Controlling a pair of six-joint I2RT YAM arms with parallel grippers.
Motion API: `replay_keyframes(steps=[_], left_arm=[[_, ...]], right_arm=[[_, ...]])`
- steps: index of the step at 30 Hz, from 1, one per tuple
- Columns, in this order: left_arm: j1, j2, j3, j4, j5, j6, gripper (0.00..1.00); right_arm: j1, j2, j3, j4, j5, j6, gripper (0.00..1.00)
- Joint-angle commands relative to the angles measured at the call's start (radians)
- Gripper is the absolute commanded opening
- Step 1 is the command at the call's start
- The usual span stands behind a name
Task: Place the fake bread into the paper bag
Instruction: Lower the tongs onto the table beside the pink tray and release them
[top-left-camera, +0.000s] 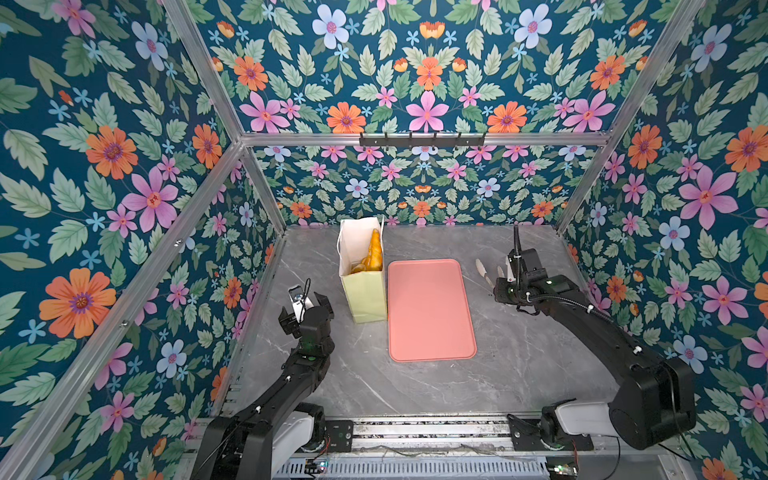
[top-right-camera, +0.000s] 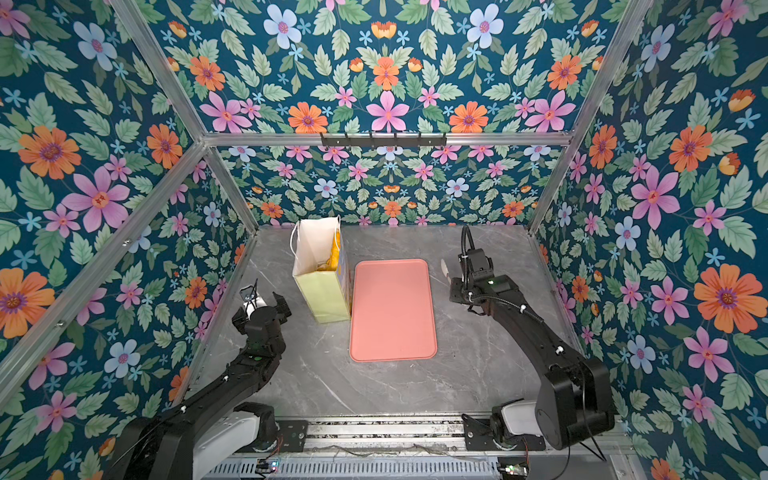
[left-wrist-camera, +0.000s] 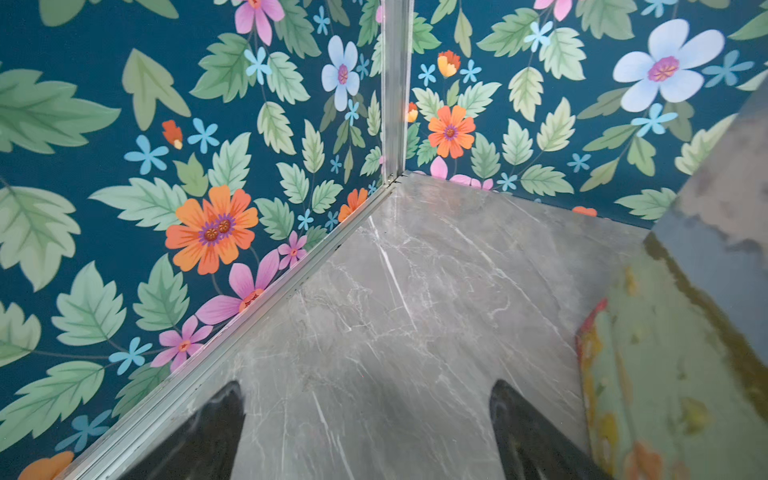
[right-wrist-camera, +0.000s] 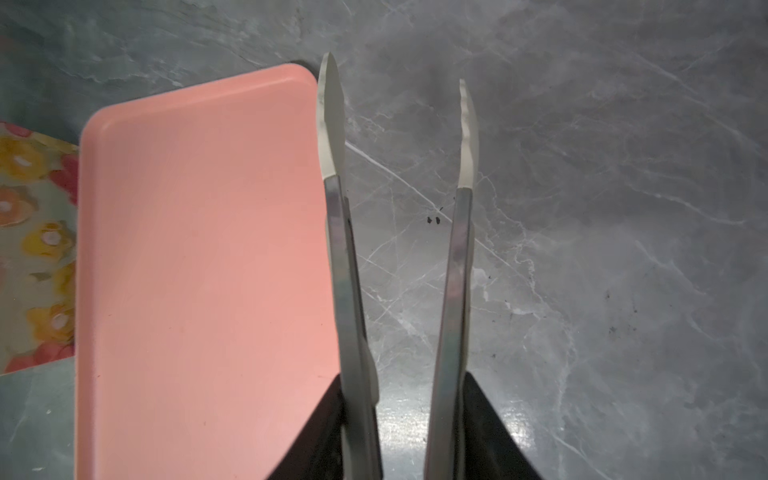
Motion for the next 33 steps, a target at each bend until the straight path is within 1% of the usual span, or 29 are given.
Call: replay_keyframes(steps=[1, 6, 11, 16, 18, 24, 33], left_arm=[[0.018, 0.024, -0.016, 0.150, -0.031, -0.004, 0.93], [0.030, 0.066, -0.010, 0.158, 0.000, 0.021, 0.93], [0.041, 0.085, -0.026, 0.202, 0.037, 0.019, 0.93], [0.051, 0.103, -0.034, 0.221, 0.055, -0.002, 0.93], [0.059, 0.104, -0.044, 0.241, 0.078, -0.007, 0.93], [0.068, 0.125, -0.036, 0.238, 0.132, 0.014, 0.92], [0.074, 0.148, -0.036, 0.246, 0.174, 0.014, 0.92]], right_arm=[[0.001, 0.041, -0.012, 0.090, 0.040, 0.031, 0.41], [0.001, 0.106, -0.018, 0.097, 0.047, 0.033, 0.41], [0.001, 0.147, -0.022, 0.092, 0.052, 0.028, 0.41], [0.001, 0.199, -0.004, 0.069, 0.035, 0.023, 0.43], [0.000, 0.217, -0.002, 0.065, 0.028, 0.020, 0.45], [0.001, 0.262, 0.011, 0.055, -0.003, 0.011, 0.48], [0.001, 0.315, 0.021, 0.045, -0.014, 0.011, 0.51]])
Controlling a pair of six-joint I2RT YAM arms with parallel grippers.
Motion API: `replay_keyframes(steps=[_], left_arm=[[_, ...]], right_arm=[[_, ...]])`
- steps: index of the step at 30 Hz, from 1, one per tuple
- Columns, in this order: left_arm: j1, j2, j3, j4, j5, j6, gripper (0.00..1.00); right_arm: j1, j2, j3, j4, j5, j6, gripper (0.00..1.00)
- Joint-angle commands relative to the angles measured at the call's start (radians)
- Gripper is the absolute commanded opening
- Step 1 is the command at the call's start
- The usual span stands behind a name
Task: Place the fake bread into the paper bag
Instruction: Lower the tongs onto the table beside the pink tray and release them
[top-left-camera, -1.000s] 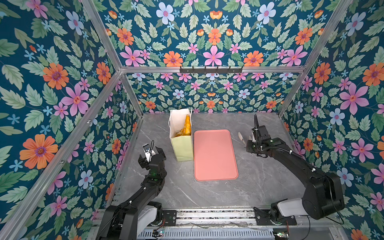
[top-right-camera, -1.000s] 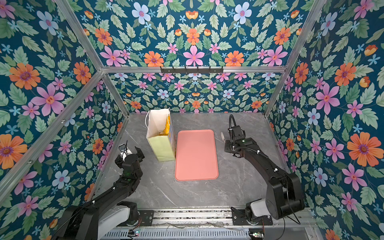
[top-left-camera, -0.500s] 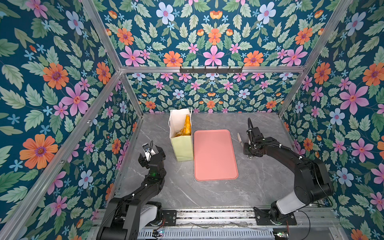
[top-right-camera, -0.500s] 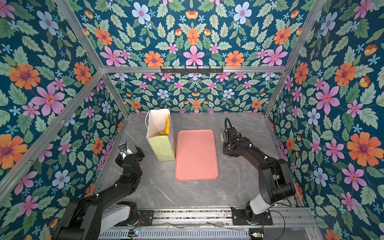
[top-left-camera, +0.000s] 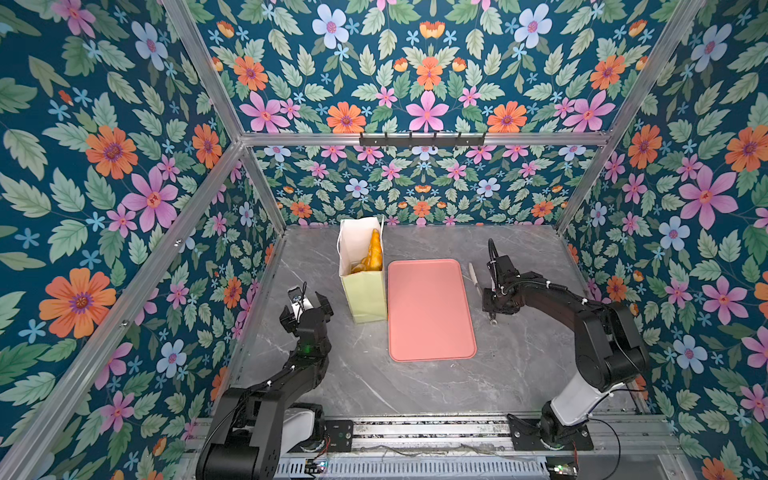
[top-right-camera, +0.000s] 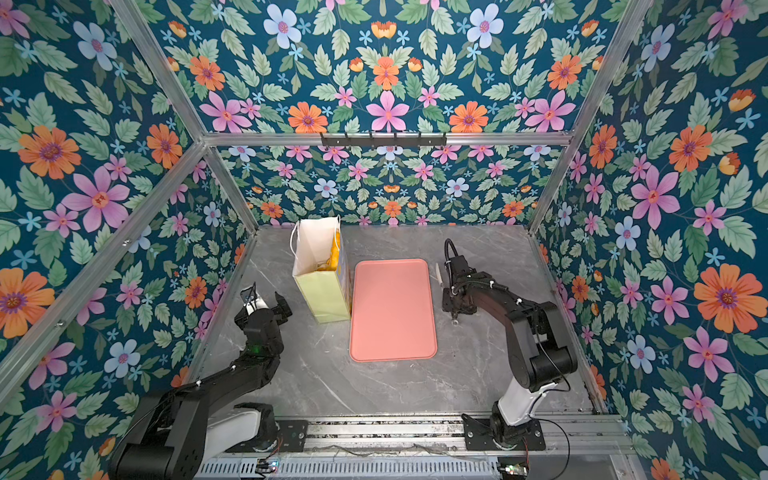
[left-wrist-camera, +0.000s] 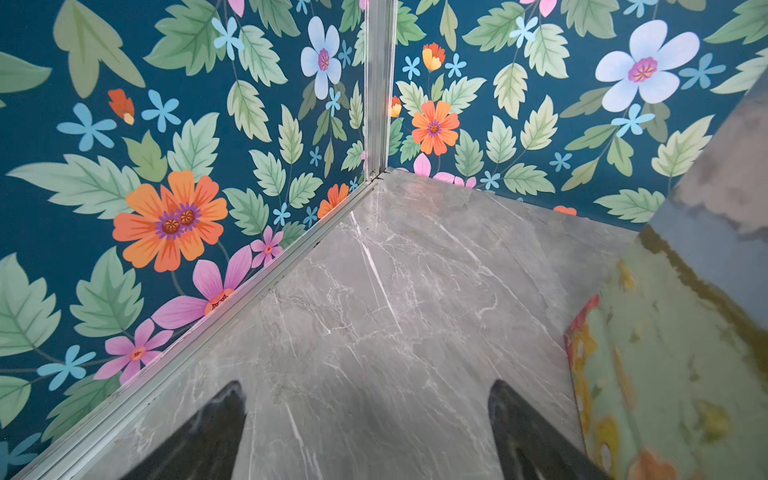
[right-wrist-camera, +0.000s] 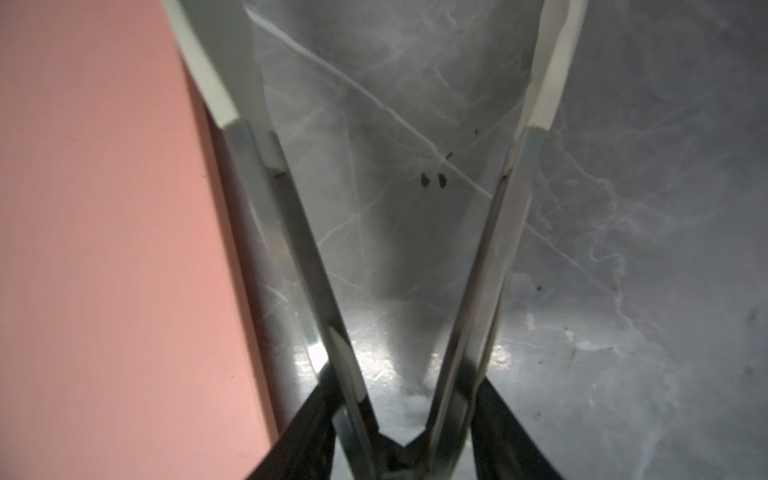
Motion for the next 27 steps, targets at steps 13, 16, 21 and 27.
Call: replay_keyframes(steps=[13, 16, 21, 27], left_arm=[[0.008, 0.013, -0.017, 0.061, 0.041, 0.021, 0.91], [0.011, 0.011, -0.015, 0.063, 0.047, 0.022, 0.91], [0.014, 0.007, -0.006, 0.065, 0.066, 0.029, 0.91], [0.016, -0.019, 0.011, 0.061, 0.142, 0.046, 0.91]], right_arm=[[0.001, -0.011, -0.001, -0.001, -0.020, 0.005, 0.63], [0.001, -0.019, 0.001, -0.007, -0.019, 0.003, 0.65], [0.001, -0.073, 0.009, -0.022, -0.002, -0.008, 0.65], [0.001, -0.192, -0.005, 0.020, 0.008, -0.028, 0.65]])
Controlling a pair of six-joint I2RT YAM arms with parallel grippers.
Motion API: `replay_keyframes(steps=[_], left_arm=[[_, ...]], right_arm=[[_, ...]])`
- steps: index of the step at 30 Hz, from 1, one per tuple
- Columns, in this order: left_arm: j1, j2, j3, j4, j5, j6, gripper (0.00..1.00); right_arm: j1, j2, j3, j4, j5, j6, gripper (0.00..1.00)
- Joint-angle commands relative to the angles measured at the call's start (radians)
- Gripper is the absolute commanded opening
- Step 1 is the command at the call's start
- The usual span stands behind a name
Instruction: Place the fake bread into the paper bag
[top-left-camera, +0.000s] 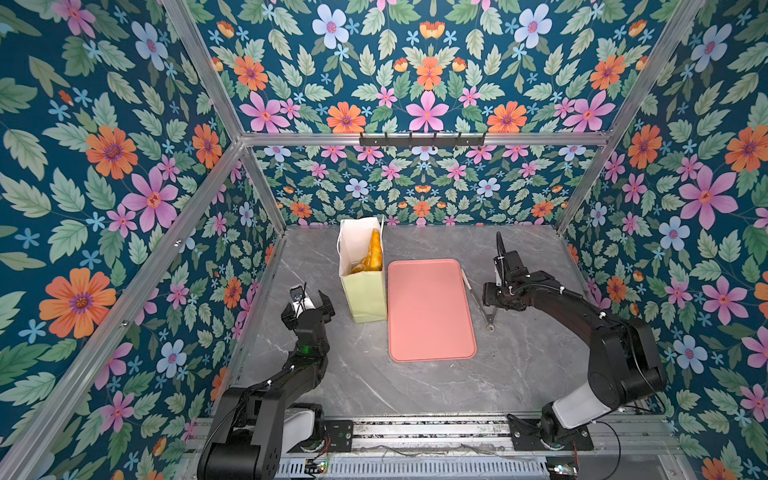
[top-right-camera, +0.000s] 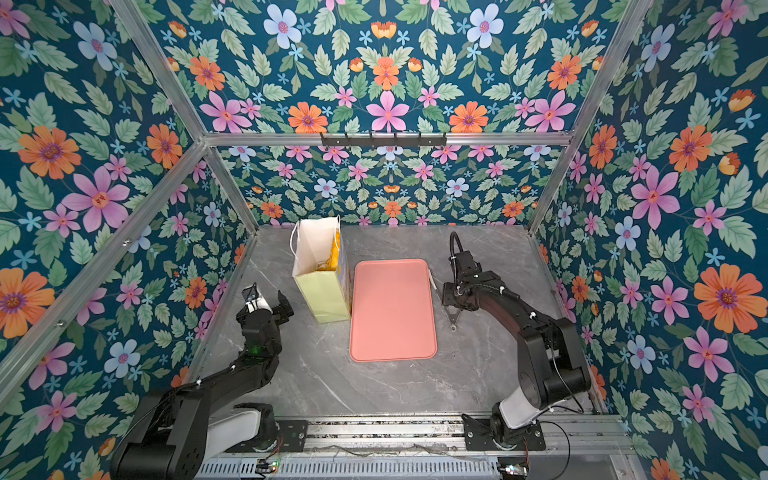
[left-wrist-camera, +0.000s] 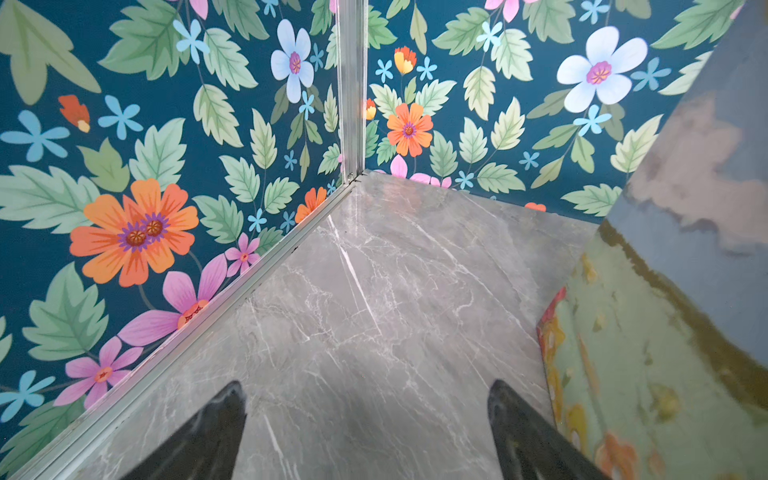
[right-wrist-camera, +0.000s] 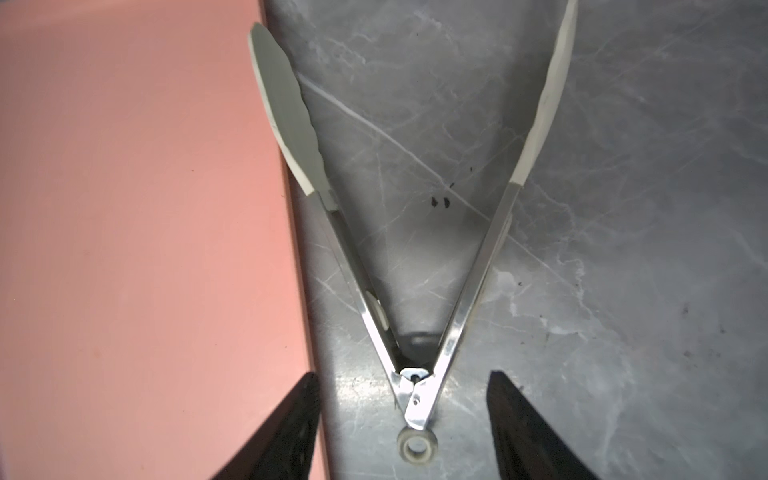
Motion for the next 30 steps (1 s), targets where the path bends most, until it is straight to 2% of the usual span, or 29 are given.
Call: replay_keyframes(steps=[1, 7, 11, 15, 19, 22, 24, 27, 29, 30], left_arm=[[0.001, -0.026, 0.020, 0.011, 0.084, 0.019, 0.91], [0.001, -0.084, 0.070, -0.082, 0.196, 0.044, 0.89], [0.001, -0.090, 0.056, -0.061, 0.198, 0.073, 0.91], [0.001, -0.056, 0.047, -0.032, 0.125, 0.070, 0.94], [0.004, -0.007, 0.039, 0.026, 0.076, 0.090, 0.97], [0.010, 0.045, 0.018, 0.089, 0.045, 0.089, 0.99], [0.013, 0.093, 0.002, 0.158, 0.014, 0.077, 1.00], [0.020, 0.171, -0.019, 0.261, 0.024, 0.084, 0.99], [0.027, 0.221, -0.021, 0.332, 0.047, 0.094, 0.99], [0.028, 0.231, -0.018, 0.343, 0.063, 0.102, 0.99]], right_arm=[[0.002, -0.071, -0.015, 0.049, 0.024, -0.017, 0.65], [0.001, -0.258, -0.133, 0.233, 0.058, -0.037, 0.68], [0.001, -0.342, -0.199, 0.328, 0.128, -0.083, 0.74], [-0.005, -0.421, -0.283, 0.437, 0.217, -0.152, 0.84], [-0.056, -0.506, -0.466, 0.681, 0.256, -0.181, 0.97], [-0.118, -0.510, -0.595, 0.879, 0.284, -0.216, 0.99], [-0.170, -0.468, -0.635, 0.953, 0.322, -0.195, 0.99], [-0.239, -0.392, -0.623, 0.945, 0.315, -0.124, 0.99], [-0.240, -0.348, -0.619, 1.002, 0.332, -0.155, 0.99], [-0.241, -0.340, -0.604, 0.967, 0.327, -0.159, 0.99]])
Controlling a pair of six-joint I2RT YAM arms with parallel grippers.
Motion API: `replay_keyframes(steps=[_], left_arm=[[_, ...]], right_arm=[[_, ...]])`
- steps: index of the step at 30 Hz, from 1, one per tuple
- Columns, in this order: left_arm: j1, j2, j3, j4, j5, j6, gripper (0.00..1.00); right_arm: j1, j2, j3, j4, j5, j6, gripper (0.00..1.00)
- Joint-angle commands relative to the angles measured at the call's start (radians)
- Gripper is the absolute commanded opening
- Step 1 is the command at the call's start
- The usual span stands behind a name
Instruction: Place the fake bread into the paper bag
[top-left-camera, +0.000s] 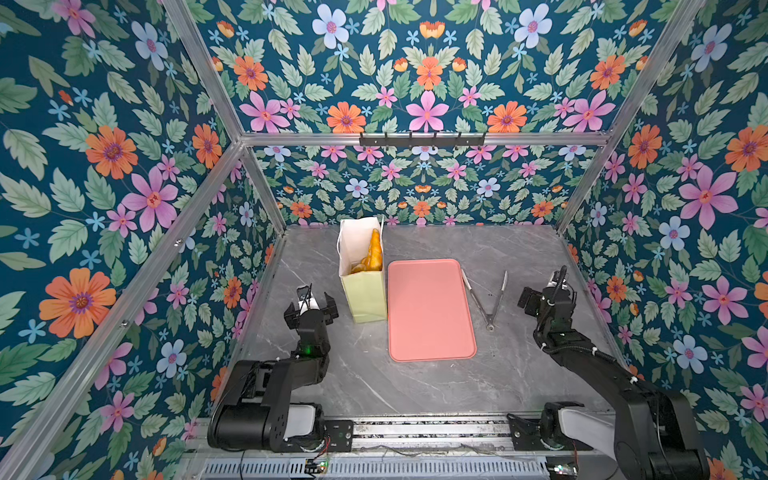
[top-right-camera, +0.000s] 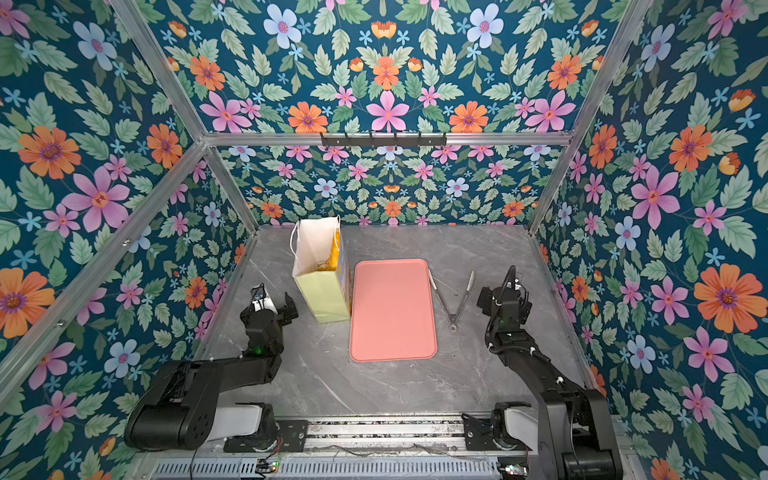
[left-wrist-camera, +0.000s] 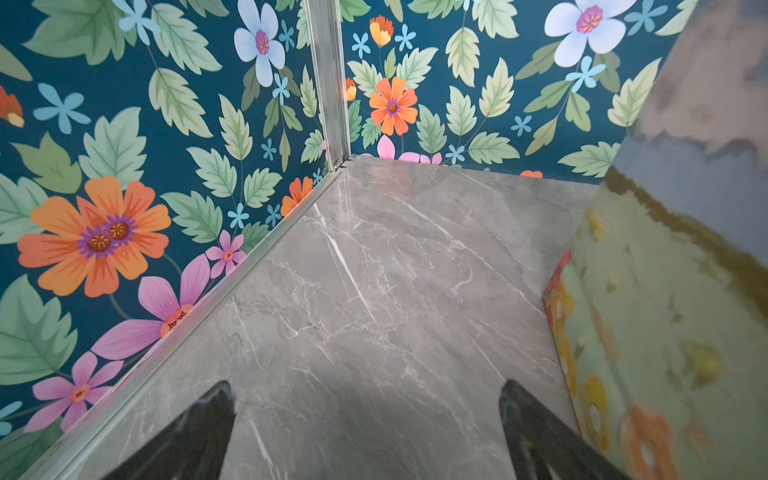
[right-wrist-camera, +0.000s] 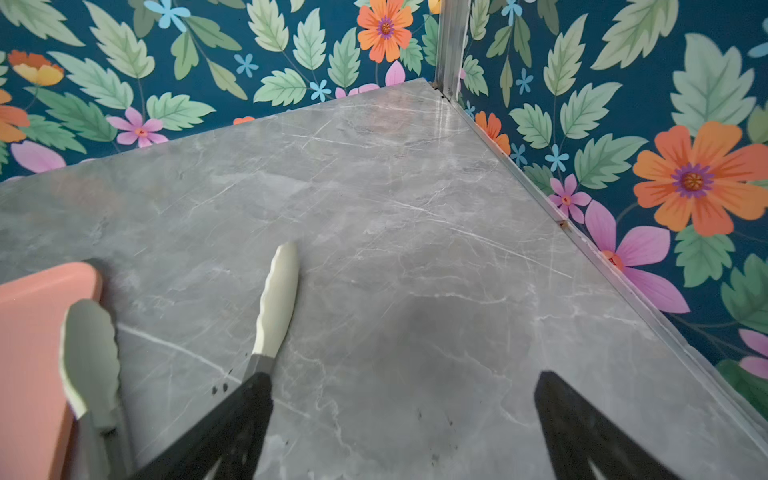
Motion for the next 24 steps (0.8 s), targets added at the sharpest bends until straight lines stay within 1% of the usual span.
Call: replay_keyframes(steps=[1, 2, 3, 4, 6, 9, 11, 12, 13, 14, 15, 17, 18, 19, 20, 22, 24], left_arm=[[0.009, 0.034, 0.006, 0.151, 0.029, 0.035, 0.99], [0.015, 0.049, 0.010, 0.168, 0.037, 0.042, 0.99], [0.020, 0.067, 0.006, 0.200, 0.046, 0.046, 0.99], [0.027, 0.082, 0.004, 0.225, 0.058, 0.044, 0.99], [0.051, 0.126, 0.005, 0.250, 0.104, 0.034, 0.99], [0.075, 0.181, 0.004, 0.300, 0.158, 0.020, 0.99], [0.086, 0.212, -0.001, 0.332, 0.151, 0.007, 0.99], [0.092, 0.232, -0.004, 0.358, 0.147, -0.003, 0.99], [0.098, 0.243, -0.006, 0.387, 0.155, -0.004, 0.99], [0.101, 0.239, -0.002, 0.363, 0.162, -0.010, 0.99], [0.102, 0.228, 0.006, 0.326, 0.170, -0.010, 0.99], [0.104, 0.235, 0.028, 0.302, 0.187, -0.002, 1.00], [0.105, 0.237, 0.043, 0.274, 0.193, 0.003, 1.00], [0.104, 0.232, 0.055, 0.242, 0.196, 0.004, 1.00], [0.104, 0.230, 0.059, 0.236, 0.197, 0.007, 1.00], [0.103, 0.236, 0.057, 0.250, 0.196, 0.009, 1.00], [0.103, 0.234, 0.059, 0.241, 0.194, 0.009, 1.00]], right_arm=[[-0.006, 0.038, 0.010, 0.141, 0.035, -0.033, 0.99], [-0.006, 0.056, -0.007, 0.214, 0.045, -0.069, 0.99], [-0.005, 0.058, 0.007, 0.188, 0.076, -0.062, 0.99], [-0.009, 0.055, 0.016, 0.143, 0.077, -0.049, 0.99], [-0.012, 0.061, 0.002, 0.170, 0.079, -0.048, 0.99], [-0.014, 0.061, -0.036, 0.198, 0.019, -0.063, 0.99], [-0.014, 0.117, -0.115, 0.365, 0.007, -0.075, 0.99], [-0.013, 0.161, -0.161, 0.491, 0.002, -0.077, 0.99], [-0.014, 0.205, -0.185, 0.620, -0.010, -0.114, 0.99], [-0.011, 0.197, -0.175, 0.584, -0.048, -0.114, 0.99], [-0.012, 0.185, -0.155, 0.508, -0.074, -0.109, 0.99], [-0.014, 0.223, -0.151, 0.559, -0.079, -0.124, 0.99], [-0.013, 0.243, -0.139, 0.540, -0.107, -0.125, 0.99], [-0.021, 0.259, -0.143, 0.572, -0.125, -0.131, 0.99], [-0.023, 0.261, -0.148, 0.559, -0.122, -0.115, 0.99], [-0.027, 0.290, -0.163, 0.643, -0.121, -0.130, 0.99], [-0.025, 0.270, -0.153, 0.584, -0.124, -0.116, 0.99]])
